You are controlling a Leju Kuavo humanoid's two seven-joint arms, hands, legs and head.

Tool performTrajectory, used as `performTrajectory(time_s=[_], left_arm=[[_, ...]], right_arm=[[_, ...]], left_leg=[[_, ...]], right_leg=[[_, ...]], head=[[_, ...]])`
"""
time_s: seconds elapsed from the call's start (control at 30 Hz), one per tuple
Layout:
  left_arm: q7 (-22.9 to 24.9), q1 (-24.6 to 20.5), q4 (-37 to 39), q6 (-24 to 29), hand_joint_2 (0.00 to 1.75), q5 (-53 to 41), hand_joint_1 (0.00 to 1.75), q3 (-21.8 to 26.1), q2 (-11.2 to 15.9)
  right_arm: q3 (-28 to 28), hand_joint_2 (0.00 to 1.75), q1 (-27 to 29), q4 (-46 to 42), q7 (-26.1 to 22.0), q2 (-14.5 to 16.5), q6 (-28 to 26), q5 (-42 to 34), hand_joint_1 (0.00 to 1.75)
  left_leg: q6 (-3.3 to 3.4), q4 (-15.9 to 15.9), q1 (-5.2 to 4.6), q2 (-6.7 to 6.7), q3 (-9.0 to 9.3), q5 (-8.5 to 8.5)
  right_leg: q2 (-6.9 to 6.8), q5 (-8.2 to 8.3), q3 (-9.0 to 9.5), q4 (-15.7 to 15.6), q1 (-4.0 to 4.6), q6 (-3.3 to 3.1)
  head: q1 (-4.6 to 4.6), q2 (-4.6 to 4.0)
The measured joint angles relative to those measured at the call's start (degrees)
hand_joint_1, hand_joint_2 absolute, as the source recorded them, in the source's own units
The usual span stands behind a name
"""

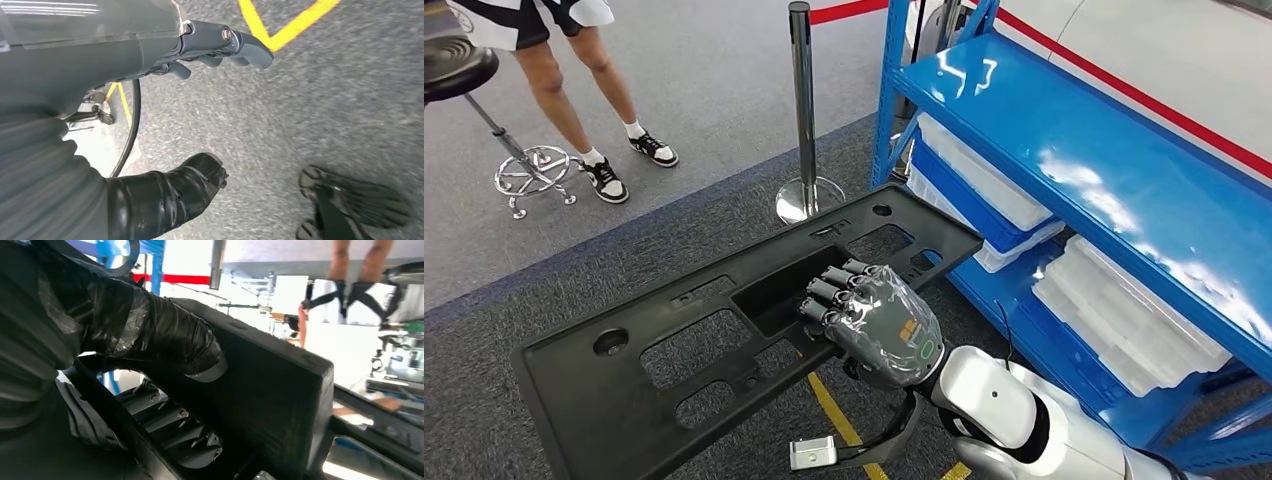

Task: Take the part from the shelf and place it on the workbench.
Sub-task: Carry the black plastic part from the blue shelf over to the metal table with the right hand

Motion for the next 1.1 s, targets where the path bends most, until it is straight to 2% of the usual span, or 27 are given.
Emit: performTrajectory(time_s=[0.03,0.07,0.1,0.13,0.17,0.2,0.23,0.3,0.33,0.37,0.43,0.5,0.57,0.63,0.7,0.77,0.97,1.03,1.07,1.1], left_arm=[[0.1,-0.1,0.0,-0.4,1.75,0.0,0.0,0.0,0.0],[0.1,-0.2,0.1,-0.8,1.75,0.1,0.0,0.1,0.0],[0.2,-0.2,0.1,-1.1,1.75,0.2,0.0,0.1,0.0],[0.2,-0.2,0.2,-1.5,1.75,0.2,0.0,0.2,0.0],[0.2,-0.2,0.3,-1.8,1.75,0.2,0.0,0.3,0.0],[0.2,-0.2,0.4,-2.0,1.75,0.2,0.0,0.4,0.0],[0.2,-0.2,0.5,-2.2,1.75,0.2,0.0,0.5,0.0],[0.2,-0.2,0.7,-2.3,1.75,0.2,0.0,0.6,-0.1],[0.2,-0.2,0.8,-2.3,1.75,0.3,0.0,0.6,-0.1],[0.2,-0.2,0.9,-2.3,1.75,0.3,0.0,0.7,-0.2],[0.2,0.0,1.0,-2.3,1.75,0.3,0.0,0.9,-0.1],[0.3,0.1,1.1,-2.2,1.75,0.3,0.0,1.1,0.0],[0.4,0.1,1.2,-2.1,1.75,0.2,0.0,1.1,0.0],[0.4,0.1,1.2,-1.6,1.75,0.2,0.0,1.2,0.0],[0.0,0.1,1.2,-0.9,1.75,0.1,0.0,1.2,0.0],[-0.2,0.2,1.2,-0.5,1.75,0.1,0.0,1.3,0.0],[-0.3,0.2,1.2,-0.5,1.75,0.1,0.0,1.3,0.0],[-1.8,0.2,1.2,1.5,1.75,-0.4,0.0,1.3,0.3],[-2.7,0.1,1.3,2.8,1.75,-0.9,0.0,1.3,0.7],[-3.4,0.0,1.5,2.7,1.75,-1.2,0.0,1.3,1.2]], right_arm=[[0.0,1.75,-0.1,0.0,0.0,0.0,0.0,-0.1,1.75],[0.1,1.75,-0.1,0.1,0.0,0.0,0.0,-0.1,1.75],[0.2,1.75,-0.1,0.2,0.0,0.0,0.0,-0.2,1.75],[0.3,1.75,-0.1,0.3,0.0,0.0,0.0,-0.3,1.75],[0.5,1.75,-0.1,0.4,0.0,0.0,0.0,-0.5,1.75],[0.6,1.75,0.0,0.5,0.0,0.0,0.0,-0.6,1.75],[0.7,1.75,-0.1,0.6,0.0,0.0,0.0,-0.7,1.75],[0.8,1.75,-0.2,0.6,0.0,0.0,0.0,-0.8,1.75],[0.8,1.75,-0.3,0.7,0.0,0.0,0.0,-0.8,1.75],[0.8,1.75,-0.4,0.7,0.0,0.0,-0.1,-0.8,1.75],[0.8,1.75,-0.5,0.7,-0.1,0.0,-0.1,-0.8,1.75],[0.8,1.75,-0.5,0.7,-0.2,0.1,-0.2,-0.8,1.75],[0.8,1.75,-0.5,0.8,-0.3,0.1,-0.2,-0.9,1.75],[0.9,1.75,-0.3,1.0,-0.4,0.1,-0.3,-1.0,1.75],[1.0,1.75,-0.2,1.3,-0.5,0.1,-0.3,-1.0,1.75],[1.1,1.75,-0.2,1.4,-0.5,0.1,-0.3,-0.9,1.75],[1.1,1.75,-0.2,1.4,-0.5,0.1,-0.3,-0.9,1.75],[1.1,1.75,-0.3,1.5,-0.8,0.0,-0.3,-0.9,1.75],[1.1,1.75,-0.3,1.6,-1.6,-0.4,-0.6,-0.9,1.75],[1.0,1.75,-0.3,2.0,-2.9,-1.0,-0.8,-1.2,1.75]], left_leg=[[0.46,-0.2,0.0,-0.43,-0.31,0.51],[0.77,-0.2,-0.13,-0.94,-0.81,0.94],[0.99,-0.2,-0.31,-1.53,-1.34,1.35],[1.09,-0.1,-0.5,-2.22,-1.84,1.72],[1.15,-0.1,-0.7,-2.99,-2.29,2.07],[1.16,0.0,-0.85,-3.74,-2.65,2.36],[1.11,0.1,-0.96,-4.5,-2.94,2.63],[0.85,0.3,-1.08,-5.84,-3.51,3.17],[0.63,0.4,-1.05,-6.41,-3.87,3.49],[0.35,0.4,-0.94,-6.97,-4.24,3.84],[-0.24,0.4,-0.77,-7.86,-4.83,4.39],[-0.84,2.0,-0.87,-6.16,-5.77,3.1],[-1.55,7.9,-0.64,-3.2,-8.15,-0.54],[-2.29,14.5,0.05,-2.04,-10.66,-3.5],[-2.82,16.5,0.61,-1.65,-10.96,-3.77],[-3.0,15.9,0.83,-1.52,-10.41,-3.25],[-3.02,15.6,0.85,-1.5,-10.26,-3.13],[-2.72,8.3,0.65,-0.03,-6.0,-1.2],[-1.95,4.4,0.52,0.11,-3.92,-0.04],[-1.02,0.7,0.19,-0.44,-2.07,1.13]], right_leg=[[1.9,-2.19,-1.0,2.7,-0.08,0.05],[3.24,-4.55,-2.3,6.3,-0.04,0.0],[3.85,-6.4,-3.51,9.8,0.02,-0.08],[4.12,-7.37,-4.19,12.3,0.08,-0.2],[4.24,-7.23,-3.93,12.8,0.13,-0.38],[4.37,-6.14,-2.68,11.3,0.21,-0.65],[4.86,-4.44,-0.56,8.0,0.34,-1.04],[7.27,-1.87,3.49,0.7,0.54,-1.92],[8.24,-1.33,4.6,-1.6,0.63,-2.2],[8.69,-1.29,4.95,-2.7,0.7,-2.35],[7.52,-0.9,4.98,-3.4,0.61,-2.45],[6.02,-0.16,5.21,-4.3,0.23,-2.73],[4.41,0.24,5.24,-4.7,0.09,-2.92],[2.76,0.28,5.0,-4.5,0.1,-2.94],[1.47,0.25,4.83,-4.3,0.03,-2.85],[1.02,0.23,4.78,-4.3,-0.01,-2.79],[0.96,0.21,4.78,-4.3,-0.02,-2.77],[-0.46,-0.21,4.68,-3.7,0.06,-1.8],[-0.16,-1.36,4.25,-2.4,-0.06,-1.03],[0.68,-3.66,2.08,2.3,-0.06,-0.4]], head=[[0.02,0.0],[0.01,0.0],[0.02,0.0],[0.01,0.0],[0.01,0.0],[0.01,0.0],[0.01,0.0],[-0.01,0.0],[-0.01,0.0],[0.01,0.0],[0.05,0.0],[-0.19,0.0],[-0.49,0.0],[-0.53,0.0],[-0.53,0.0],[-0.53,0.0],[-0.53,0.0],[-0.51,0.0],[-0.48,0.0],[-0.46,0.0]])
